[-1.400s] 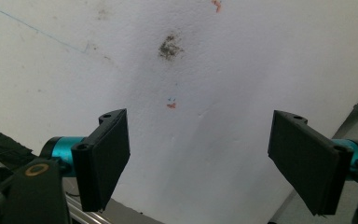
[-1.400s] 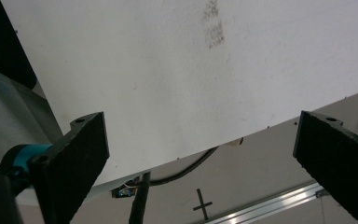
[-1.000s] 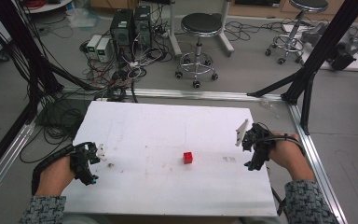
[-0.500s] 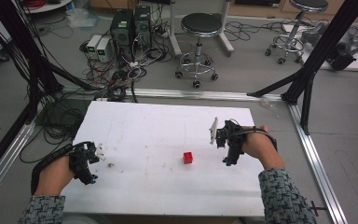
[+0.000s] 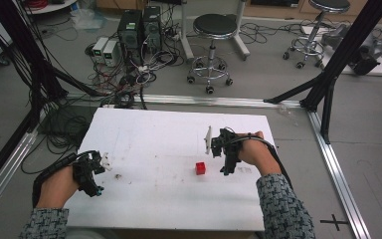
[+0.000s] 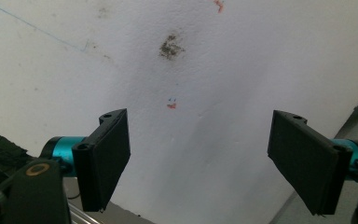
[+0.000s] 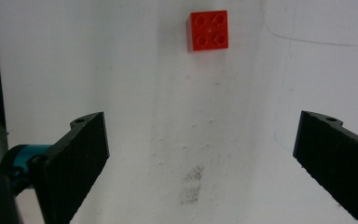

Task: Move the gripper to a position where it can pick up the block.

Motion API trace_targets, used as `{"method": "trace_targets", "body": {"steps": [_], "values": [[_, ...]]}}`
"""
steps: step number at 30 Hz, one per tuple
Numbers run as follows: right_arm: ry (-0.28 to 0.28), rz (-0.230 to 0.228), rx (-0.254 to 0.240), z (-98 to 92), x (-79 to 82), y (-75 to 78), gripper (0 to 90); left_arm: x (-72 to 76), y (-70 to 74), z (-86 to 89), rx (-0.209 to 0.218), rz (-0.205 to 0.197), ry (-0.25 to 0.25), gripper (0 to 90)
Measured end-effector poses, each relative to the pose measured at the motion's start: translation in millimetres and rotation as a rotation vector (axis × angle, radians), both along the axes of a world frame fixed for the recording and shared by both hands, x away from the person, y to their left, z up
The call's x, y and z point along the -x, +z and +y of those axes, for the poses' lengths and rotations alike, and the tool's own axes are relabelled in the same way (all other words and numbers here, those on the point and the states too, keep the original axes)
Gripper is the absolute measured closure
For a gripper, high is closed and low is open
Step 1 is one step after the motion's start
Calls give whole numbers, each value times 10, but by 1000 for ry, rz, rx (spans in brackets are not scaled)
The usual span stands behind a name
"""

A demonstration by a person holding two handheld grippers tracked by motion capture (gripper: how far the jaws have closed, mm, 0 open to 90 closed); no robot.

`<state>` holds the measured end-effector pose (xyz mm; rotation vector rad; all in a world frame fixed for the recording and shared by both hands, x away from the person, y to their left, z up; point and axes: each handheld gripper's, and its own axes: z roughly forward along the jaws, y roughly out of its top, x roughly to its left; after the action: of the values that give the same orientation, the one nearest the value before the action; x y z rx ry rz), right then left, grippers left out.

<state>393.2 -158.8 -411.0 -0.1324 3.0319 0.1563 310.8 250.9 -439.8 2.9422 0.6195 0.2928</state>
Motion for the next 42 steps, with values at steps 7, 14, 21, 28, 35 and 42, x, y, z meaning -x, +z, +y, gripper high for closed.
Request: {"method": "trace_targets", "body": {"steps": [7,14,21,28,35,42], "values": [[7,23,5,183,-76,-142,26,3,-10,-21,-2,2,-4,213],[10,30,4,329,-140,-280,26,1,-20,-43,-5,3,-10,213],[9,37,17,434,-196,-430,25,-4,-34,-61,-7,9,-17,213],[23,53,26,520,-238,-572,25,6,-33,-54,-2,6,-13,213],[32,72,44,597,-262,-720,25,6,-21,-39,-1,3,-14,213],[10,110,71,641,-277,-858,26,6,-22,-23,1,8,-12,213]]}}
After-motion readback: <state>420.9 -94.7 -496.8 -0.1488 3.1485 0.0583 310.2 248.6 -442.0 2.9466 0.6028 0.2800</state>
